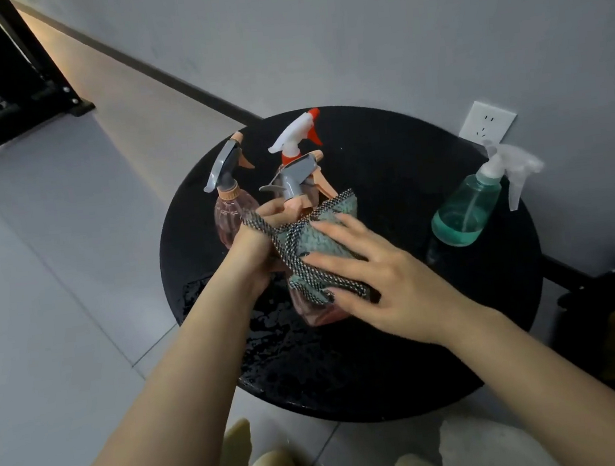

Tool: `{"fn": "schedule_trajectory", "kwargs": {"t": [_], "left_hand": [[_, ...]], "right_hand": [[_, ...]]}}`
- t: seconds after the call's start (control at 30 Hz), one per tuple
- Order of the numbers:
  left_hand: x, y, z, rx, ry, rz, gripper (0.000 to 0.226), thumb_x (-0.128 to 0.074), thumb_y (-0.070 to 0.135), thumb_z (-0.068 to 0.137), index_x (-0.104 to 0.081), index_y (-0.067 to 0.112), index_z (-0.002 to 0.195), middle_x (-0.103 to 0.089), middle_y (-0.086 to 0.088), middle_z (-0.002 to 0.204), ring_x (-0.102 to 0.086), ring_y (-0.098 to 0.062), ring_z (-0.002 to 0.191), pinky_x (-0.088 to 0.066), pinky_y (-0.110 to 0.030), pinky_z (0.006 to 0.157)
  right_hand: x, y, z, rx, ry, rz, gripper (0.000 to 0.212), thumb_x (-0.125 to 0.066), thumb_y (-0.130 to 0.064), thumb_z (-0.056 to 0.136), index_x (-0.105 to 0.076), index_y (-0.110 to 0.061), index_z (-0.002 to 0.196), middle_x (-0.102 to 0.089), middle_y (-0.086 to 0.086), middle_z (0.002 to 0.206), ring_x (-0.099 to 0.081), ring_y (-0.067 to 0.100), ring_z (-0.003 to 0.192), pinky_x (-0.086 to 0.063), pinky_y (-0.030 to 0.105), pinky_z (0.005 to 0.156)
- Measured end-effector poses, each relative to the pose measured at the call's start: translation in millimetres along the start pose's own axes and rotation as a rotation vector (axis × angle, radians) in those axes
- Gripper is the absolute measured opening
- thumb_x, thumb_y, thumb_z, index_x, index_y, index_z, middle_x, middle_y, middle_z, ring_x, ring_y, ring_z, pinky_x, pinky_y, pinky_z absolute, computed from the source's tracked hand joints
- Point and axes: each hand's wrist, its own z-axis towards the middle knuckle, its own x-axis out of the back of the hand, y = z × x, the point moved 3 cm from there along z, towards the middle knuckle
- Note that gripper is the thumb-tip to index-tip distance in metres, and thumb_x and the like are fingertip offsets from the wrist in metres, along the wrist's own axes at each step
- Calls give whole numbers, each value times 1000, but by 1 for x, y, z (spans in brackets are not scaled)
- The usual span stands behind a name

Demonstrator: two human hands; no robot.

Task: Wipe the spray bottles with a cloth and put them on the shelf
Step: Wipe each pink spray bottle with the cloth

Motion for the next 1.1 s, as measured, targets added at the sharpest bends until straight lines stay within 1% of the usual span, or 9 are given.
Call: {"fn": "schedule_trajectory", "kwargs": {"t": [0.13, 0.3, 0.47, 0.53, 0.67, 0.83, 0.9, 1.0, 1.1], "left_hand": [[6, 6, 4, -8, -10, -3, 14, -49, 24, 94, -62, 23, 97, -64, 2, 81, -60, -11, 66, -50, -18, 48], [3, 6, 4, -11, -40, 20, 16, -47, 28, 95, -62, 25, 100, -63, 5, 82, -58, -10, 68, -47, -18, 51], [-10, 3, 2, 0, -76, -12, 18, -49, 21, 94, -61, 12, 104, -64, -9, 96, -60, -24, 86, -51, -33, 75], [-16, -3, 0, -3, -99, 47, 17, -46, 20, 94, -62, 16, 98, -67, -4, 86, -63, -19, 79, -54, -34, 69], [-21, -12, -3, 19, -86, 82, 16, -48, 16, 91, -60, 20, 82, -65, 7, 65, -61, -8, 58, -48, -22, 45], [-18, -10, -3, 43, -50, 44, 15, -45, 13, 92, -60, 14, 96, -64, -1, 77, -61, -14, 64, -49, -22, 44], [-15, -8, -1, 32, -60, 37, 19, -46, 14, 92, -62, 13, 101, -66, -4, 84, -63, -17, 73, -55, -27, 53], [-14, -7, 0, 47, -95, 7, 18, -50, 18, 93, -61, 10, 104, -64, -10, 94, -61, -24, 83, -52, -36, 76], [-10, -4, 1, 54, -54, 28, 13, -49, 23, 94, -62, 19, 94, -61, 0, 83, -57, -13, 69, -51, -23, 54]], "right_hand": [[-3, -6, -17, 211, -34, -161, 36, -50, -26, 94, -55, -19, 129, -38, 3, 147, -18, 25, 143, -36, 41, 108], [-1, -6, -25, 313, -14, -275, 34, -46, -24, 97, -57, -17, 128, -45, 5, 142, -28, 28, 140, -38, 44, 106], [9, 5, -7, 36, 52, -24, 41, -42, -34, 95, -45, -30, 135, -30, -14, 148, -18, 10, 143, -28, 27, 110], [10, 11, 2, -109, 60, 104, 41, -41, -37, 96, -38, -39, 137, -23, -24, 148, -15, -1, 141, -17, 11, 108], [10, 18, 14, -315, 138, 289, 40, -44, -25, 98, -41, -36, 137, -31, -16, 148, -21, -10, 133, -14, -4, 99], [6, 13, 8, -274, 77, 287, 53, -51, -44, 89, -33, -38, 139, -27, -18, 148, -20, -13, 131, -19, 2, 102], [7, 9, -1, -178, 63, 216, 56, -54, -50, 86, -36, -39, 138, -26, -20, 148, -22, -7, 136, -24, 11, 107], [9, 2, -16, -17, 84, 78, 50, -51, -41, 89, -45, -26, 137, -31, -12, 148, -22, 7, 141, -25, 22, 113], [6, -5, -27, 199, 54, -113, 38, -51, -28, 93, -55, -15, 128, -44, 2, 142, -29, 22, 140, -33, 37, 111]]}}
